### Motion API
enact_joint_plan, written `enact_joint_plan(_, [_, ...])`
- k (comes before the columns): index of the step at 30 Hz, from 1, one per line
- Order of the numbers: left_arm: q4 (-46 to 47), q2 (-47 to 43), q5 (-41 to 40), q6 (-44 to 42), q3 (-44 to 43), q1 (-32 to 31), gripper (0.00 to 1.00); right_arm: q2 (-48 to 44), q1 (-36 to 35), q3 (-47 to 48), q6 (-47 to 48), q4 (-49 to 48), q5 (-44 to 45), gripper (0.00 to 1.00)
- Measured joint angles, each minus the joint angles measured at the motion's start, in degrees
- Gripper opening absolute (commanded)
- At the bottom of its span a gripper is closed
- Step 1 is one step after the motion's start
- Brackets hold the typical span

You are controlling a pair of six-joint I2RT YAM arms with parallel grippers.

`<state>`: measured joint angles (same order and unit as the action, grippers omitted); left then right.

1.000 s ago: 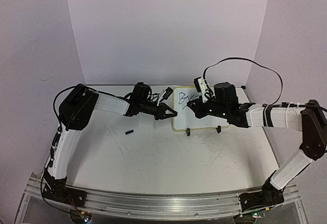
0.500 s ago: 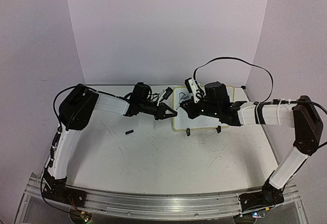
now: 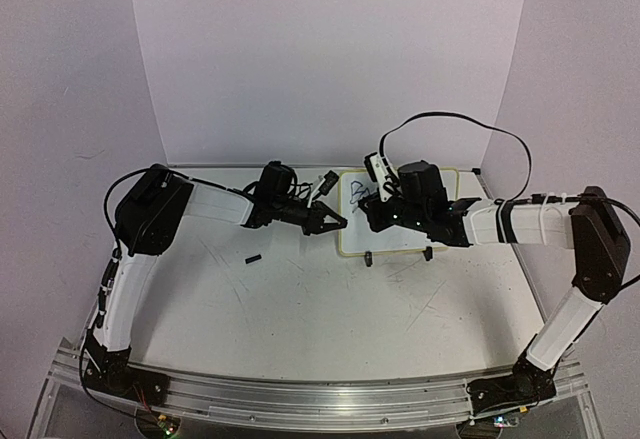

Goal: Write a sentence on the whiteboard

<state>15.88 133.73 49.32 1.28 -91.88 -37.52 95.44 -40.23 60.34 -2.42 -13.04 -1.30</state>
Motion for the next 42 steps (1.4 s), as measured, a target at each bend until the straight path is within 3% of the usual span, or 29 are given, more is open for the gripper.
enact_joint_plan(27, [-0.42,-0.15,-0.26,0.00,0.00,-0.04,0.00,1.20,-0.09,-0.76,-0.59,1.07,2.10,0.00])
enact_joint_plan(42, [-0.44,-0.17,-0.26,0.00,0.00,-0.04,0.00,-1.70,-0.31,-4.20,-2.49,1.77,-1.36,0.00])
